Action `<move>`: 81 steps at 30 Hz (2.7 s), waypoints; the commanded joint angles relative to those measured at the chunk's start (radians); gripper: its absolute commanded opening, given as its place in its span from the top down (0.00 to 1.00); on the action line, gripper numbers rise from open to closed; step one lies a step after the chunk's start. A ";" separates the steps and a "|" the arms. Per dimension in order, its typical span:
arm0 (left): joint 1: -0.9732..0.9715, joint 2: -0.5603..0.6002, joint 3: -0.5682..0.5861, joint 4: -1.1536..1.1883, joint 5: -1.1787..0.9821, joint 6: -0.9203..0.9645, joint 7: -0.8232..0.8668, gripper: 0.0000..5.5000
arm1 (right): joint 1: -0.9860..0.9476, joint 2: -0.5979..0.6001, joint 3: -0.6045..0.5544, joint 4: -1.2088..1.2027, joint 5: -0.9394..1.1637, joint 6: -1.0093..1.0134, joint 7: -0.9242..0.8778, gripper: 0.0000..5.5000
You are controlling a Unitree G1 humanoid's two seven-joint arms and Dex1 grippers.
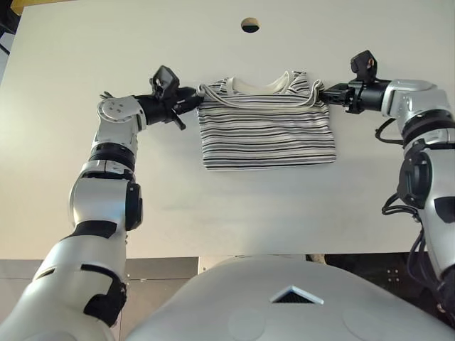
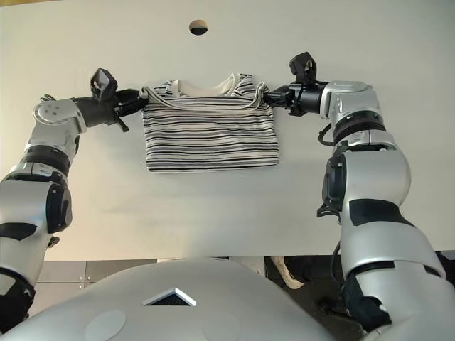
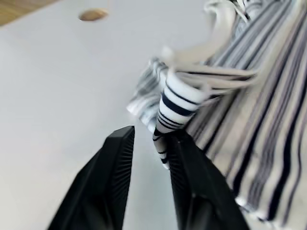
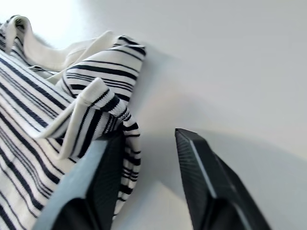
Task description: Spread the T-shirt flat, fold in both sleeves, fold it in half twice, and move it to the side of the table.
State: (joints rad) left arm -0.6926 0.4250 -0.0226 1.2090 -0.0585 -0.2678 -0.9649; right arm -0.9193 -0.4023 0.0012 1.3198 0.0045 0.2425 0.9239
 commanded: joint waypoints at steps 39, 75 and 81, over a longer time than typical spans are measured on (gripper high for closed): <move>0.039 0.176 0.084 -0.621 -0.075 -0.080 -0.088 0.24 | 0.212 0.072 0.410 -0.789 -0.217 -0.126 0.331 0.15; 0.110 0.127 -0.018 -0.888 -0.065 0.016 0.004 0.24 | -0.048 -0.052 0.797 -0.628 -0.482 -0.540 0.639 0.15; 0.081 0.121 -0.038 -0.865 -0.065 0.016 -0.006 0.24 | -0.181 0.001 0.681 -0.542 -0.408 -0.428 0.661 0.15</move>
State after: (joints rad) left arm -0.5867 0.5453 -0.0546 0.3371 -0.1318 -0.2624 -0.9680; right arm -1.0326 -0.4150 0.7176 0.7538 -0.4286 -0.2166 1.5649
